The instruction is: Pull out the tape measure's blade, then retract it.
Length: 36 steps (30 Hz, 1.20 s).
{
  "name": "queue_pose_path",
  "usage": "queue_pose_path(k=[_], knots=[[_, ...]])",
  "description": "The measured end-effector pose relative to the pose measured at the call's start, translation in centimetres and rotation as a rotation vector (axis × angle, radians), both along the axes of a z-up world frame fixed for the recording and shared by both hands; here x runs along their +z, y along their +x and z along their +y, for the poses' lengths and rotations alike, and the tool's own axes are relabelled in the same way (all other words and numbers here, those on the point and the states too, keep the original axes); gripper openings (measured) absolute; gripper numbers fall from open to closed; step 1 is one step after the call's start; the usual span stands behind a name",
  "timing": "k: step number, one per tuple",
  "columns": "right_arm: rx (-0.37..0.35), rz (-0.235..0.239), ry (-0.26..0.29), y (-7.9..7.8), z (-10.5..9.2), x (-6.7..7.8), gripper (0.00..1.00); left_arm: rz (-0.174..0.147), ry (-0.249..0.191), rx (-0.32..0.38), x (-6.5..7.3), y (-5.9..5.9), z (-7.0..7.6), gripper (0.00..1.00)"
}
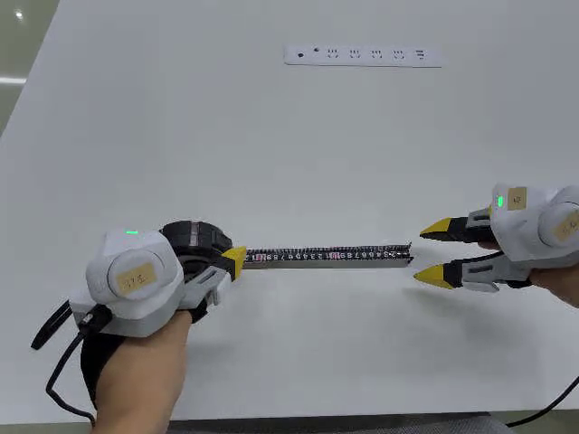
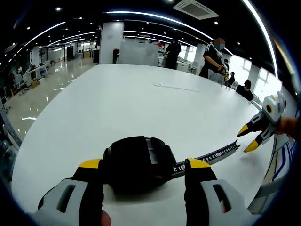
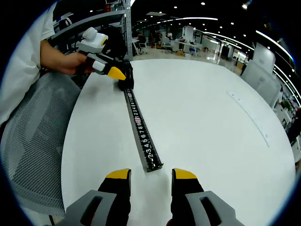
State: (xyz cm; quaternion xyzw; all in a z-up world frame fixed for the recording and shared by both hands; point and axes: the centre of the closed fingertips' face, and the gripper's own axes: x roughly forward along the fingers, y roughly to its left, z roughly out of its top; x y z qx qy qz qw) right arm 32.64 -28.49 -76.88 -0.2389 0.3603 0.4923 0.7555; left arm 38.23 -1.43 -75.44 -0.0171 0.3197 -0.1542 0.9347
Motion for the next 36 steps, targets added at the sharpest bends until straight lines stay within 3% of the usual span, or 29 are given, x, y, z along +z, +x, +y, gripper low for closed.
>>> queue_pose_path(k=[9, 22, 36], knots=[[0.036, 0.021, -0.014, 0.4, 0.5, -0.7, 0.28, 0.004, 0.004, 0.007, -0.1, 0.2, 0.1, 0.64], [0.092, 0.027, -0.034, 0.8, 1.2, -1.2, 0.23, 0.014, -0.033, 0.03, -0.2, 0.5, 0.3, 0.63], [0.123, 0.032, -0.042, 0.9, 1.6, -1.5, 0.19, 0.017, -0.026, 0.032, -0.4, 0.5, 0.5, 0.6]])
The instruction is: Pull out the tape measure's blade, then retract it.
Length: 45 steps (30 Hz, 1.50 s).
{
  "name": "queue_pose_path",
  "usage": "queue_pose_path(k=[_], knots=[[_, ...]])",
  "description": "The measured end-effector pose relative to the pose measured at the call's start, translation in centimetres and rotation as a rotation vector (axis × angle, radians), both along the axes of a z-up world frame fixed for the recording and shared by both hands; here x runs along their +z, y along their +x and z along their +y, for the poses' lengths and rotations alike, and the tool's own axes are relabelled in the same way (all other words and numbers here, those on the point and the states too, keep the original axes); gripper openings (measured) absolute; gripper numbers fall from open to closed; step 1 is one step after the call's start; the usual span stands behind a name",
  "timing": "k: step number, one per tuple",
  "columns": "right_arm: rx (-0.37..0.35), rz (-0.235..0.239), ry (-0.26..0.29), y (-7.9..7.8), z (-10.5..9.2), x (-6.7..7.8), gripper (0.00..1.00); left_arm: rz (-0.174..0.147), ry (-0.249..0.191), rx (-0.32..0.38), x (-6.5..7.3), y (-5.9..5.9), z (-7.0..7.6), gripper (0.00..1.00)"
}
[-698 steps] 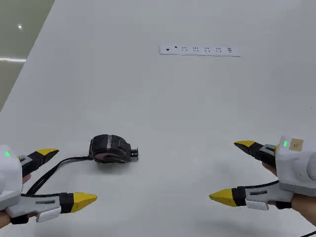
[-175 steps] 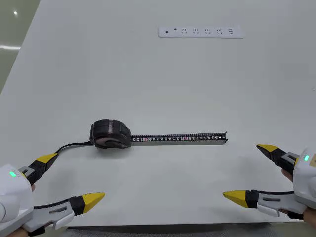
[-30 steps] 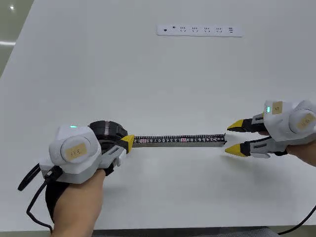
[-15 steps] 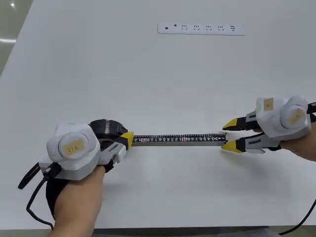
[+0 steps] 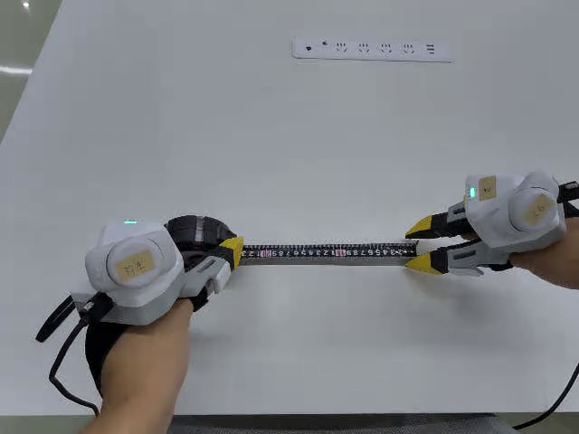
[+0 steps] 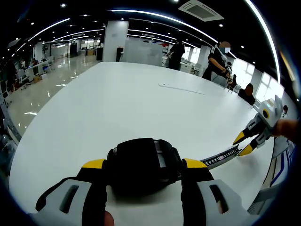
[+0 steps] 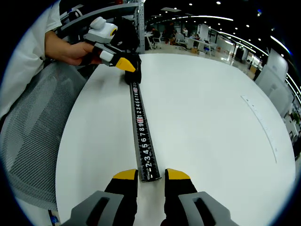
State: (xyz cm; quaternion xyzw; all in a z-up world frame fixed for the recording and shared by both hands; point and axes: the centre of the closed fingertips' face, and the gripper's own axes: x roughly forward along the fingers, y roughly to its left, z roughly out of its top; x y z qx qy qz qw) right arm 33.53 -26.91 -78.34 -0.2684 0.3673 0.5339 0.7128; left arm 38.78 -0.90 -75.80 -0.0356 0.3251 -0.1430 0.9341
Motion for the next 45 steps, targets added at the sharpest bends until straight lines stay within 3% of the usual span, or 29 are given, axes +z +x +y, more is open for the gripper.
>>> queue_pose_path(k=[13, 45], knots=[[0.026, 0.005, -0.014, 0.0, 0.05, -0.34, 0.13, 0.003, -0.001, -0.001, -0.04, 0.06, 0.12, 0.59], [0.05, -0.011, -0.032, 0.08, -0.26, -0.6, 0.1, 0.02, 0.004, -0.011, 0.07, -0.06, 0.11, 0.57]])
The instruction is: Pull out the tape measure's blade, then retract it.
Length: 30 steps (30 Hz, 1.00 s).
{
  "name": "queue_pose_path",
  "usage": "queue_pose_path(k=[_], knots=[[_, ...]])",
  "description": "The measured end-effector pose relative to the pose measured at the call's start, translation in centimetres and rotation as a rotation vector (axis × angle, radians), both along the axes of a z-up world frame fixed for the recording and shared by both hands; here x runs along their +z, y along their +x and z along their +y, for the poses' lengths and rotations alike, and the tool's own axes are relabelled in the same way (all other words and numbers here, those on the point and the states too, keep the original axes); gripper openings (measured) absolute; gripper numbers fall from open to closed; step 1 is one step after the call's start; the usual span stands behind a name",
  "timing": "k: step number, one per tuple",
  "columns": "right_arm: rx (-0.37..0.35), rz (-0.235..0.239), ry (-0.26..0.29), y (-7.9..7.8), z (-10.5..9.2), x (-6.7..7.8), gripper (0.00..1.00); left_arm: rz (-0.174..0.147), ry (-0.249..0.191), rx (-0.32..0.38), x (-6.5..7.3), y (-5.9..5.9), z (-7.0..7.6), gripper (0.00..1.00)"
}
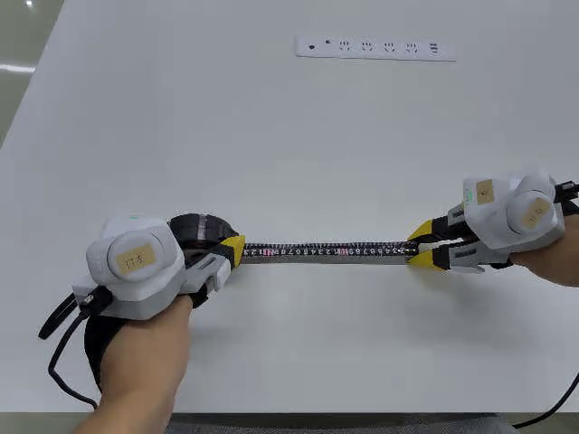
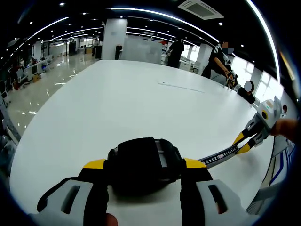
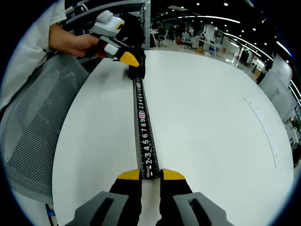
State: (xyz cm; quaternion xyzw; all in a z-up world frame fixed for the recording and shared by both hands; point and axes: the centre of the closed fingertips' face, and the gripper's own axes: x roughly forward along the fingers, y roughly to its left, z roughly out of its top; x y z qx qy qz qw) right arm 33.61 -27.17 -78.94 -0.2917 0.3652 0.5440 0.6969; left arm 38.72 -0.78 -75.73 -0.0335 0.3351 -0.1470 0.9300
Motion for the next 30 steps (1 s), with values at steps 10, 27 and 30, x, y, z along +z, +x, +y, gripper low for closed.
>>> queue_pose_path(k=[10, 27, 30], knots=[[-0.009, -0.003, 0.002, 0.0, 0.0, 0.0, 0.1, 0.012, -0.004, 0.003, 0.0, -0.1, 0.0, 0.56], [-0.003, -0.013, 0.01, 0.4, 0.9, 0.2, 0.1, 0.013, -0.011, 0.002, -0.2, 0.1, 0.1, 0.56], [0.002, -0.012, 0.016, 0.5, 1.5, 0.2, 0.1, 0.012, -0.013, 0.003, -0.3, 0.1, 0.1, 0.56]])
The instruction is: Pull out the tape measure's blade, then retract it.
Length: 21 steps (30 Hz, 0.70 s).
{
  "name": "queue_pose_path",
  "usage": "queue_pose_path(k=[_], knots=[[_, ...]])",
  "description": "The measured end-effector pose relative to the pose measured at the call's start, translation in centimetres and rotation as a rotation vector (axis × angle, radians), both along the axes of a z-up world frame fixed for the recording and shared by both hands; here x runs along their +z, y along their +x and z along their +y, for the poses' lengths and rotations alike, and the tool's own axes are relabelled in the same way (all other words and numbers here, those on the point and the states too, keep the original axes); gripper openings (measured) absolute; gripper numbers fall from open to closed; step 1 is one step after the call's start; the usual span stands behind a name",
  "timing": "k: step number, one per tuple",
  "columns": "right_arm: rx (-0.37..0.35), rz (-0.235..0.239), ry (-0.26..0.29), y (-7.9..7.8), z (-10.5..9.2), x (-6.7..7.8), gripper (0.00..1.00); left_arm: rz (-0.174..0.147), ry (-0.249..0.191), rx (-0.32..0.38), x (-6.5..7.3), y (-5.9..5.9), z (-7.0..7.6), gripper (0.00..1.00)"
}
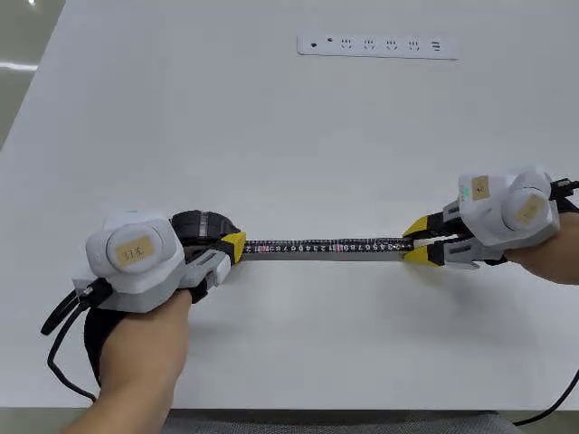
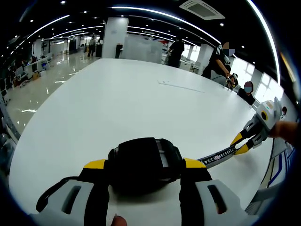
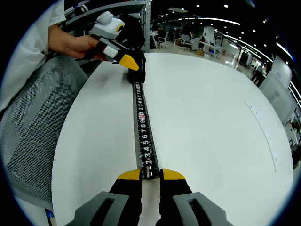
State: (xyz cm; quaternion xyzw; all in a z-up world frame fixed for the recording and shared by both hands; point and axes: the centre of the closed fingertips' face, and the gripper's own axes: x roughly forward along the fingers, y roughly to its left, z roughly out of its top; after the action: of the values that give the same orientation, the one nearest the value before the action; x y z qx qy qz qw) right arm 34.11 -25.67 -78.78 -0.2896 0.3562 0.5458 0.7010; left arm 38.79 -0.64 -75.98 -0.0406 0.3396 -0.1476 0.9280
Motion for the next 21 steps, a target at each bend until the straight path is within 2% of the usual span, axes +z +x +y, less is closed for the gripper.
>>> queue_pose_path(k=[21], knots=[[0.013, 0.008, 0.049, 0.4, 3.1, -0.2, 0.09, 0.007, -0.018, 0.001, 0.1, 0.0, 0.0, 0.56]])
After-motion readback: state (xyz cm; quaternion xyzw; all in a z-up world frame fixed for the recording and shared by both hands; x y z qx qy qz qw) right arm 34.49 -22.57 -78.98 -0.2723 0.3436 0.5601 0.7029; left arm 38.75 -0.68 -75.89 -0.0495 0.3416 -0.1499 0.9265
